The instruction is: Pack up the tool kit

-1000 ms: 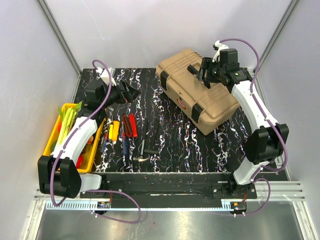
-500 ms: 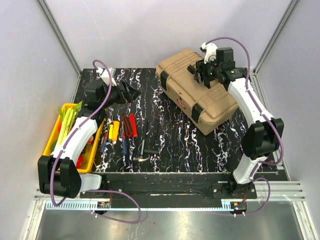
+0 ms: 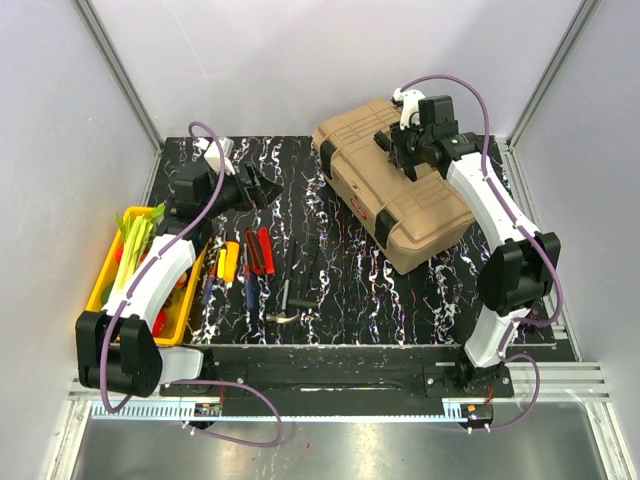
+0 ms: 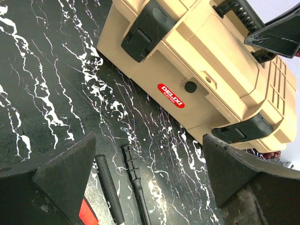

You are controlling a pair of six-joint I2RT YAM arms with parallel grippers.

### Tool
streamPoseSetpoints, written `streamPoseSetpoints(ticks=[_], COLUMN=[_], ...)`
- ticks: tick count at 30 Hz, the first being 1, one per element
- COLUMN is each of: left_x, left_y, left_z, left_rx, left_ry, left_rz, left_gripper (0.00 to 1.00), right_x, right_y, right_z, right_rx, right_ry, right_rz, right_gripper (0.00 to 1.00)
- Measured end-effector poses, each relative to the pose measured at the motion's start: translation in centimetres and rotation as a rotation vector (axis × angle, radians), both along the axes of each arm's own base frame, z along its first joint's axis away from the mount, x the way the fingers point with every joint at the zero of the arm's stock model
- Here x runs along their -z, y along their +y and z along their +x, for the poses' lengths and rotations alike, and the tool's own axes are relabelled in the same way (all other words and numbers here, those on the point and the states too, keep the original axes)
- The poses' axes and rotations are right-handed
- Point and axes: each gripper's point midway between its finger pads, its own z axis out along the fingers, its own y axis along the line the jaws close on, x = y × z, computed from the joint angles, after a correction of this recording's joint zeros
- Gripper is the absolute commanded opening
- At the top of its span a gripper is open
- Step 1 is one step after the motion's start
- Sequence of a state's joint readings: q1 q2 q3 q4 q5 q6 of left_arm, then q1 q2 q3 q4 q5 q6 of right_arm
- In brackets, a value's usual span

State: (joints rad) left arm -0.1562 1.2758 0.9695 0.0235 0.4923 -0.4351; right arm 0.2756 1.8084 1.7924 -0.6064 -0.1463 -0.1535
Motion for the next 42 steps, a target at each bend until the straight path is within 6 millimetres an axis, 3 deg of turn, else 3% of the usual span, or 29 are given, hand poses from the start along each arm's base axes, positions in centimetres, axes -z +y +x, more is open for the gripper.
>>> streamPoseSetpoints(ticks=[11,14,18,20,22,25,32,38,40,42], left_x=[2.5,3.0,3.3,3.1,2.9,2.4,0.4,1.1,2.4,4.8], left_y=[0.2,0.0,0.0,0.2,0.7,1.8,3.2,1.0,-0.3,-2.0], left_z=[-1.0,-1.2,-1.2,-1.1,-1.1,-1.3,-1.9,-2.5,-3.0,-3.9], left_rx=[-0.046,-0.054,-0.076,-0.099,-0.138,-0.208,-0.276,-0.191,-0.157,-0.127], left_ry=[0.075,0.097,0.113,0.110,0.101,0.074,-0.002,0.066,0.105,0.173], left_rz=[-0.012,-0.022,-0.032,-0.034,-0.037,-0.034,-0.038,-0.145,-0.210,-0.278], left_gripper=[0.99,0.99,0.99,0.99,0.99,0.99,0.99,0.99,0.99,0.99], right_x=[-0.2,-0.3,-0.3,-0.5,-0.8,-2.1,-8.2,-12.2,-12.7,-12.2], right_y=[1.2,1.2,1.0,0.5,-0.2,-0.8,-1.5,-1.3,-1.0,-0.8], right_z=[-0.3,-0.2,0.1,0.3,-0.2,-1.3,-3.5,-7.7,-9.2,-10.6], right_rx=[0.260,0.308,0.356,0.392,0.414,0.418,0.386,0.299,0.255,0.222], right_ry=[0.064,0.069,0.067,0.047,0.026,0.001,-0.120,-0.162,-0.152,-0.123], right_rz=[0.145,0.175,0.201,0.216,0.226,0.237,0.298,0.365,0.377,0.378], right_gripper=[0.01,0.24,0.74,0.86,0.91,0.94,0.89,0.89,0.90,0.90])
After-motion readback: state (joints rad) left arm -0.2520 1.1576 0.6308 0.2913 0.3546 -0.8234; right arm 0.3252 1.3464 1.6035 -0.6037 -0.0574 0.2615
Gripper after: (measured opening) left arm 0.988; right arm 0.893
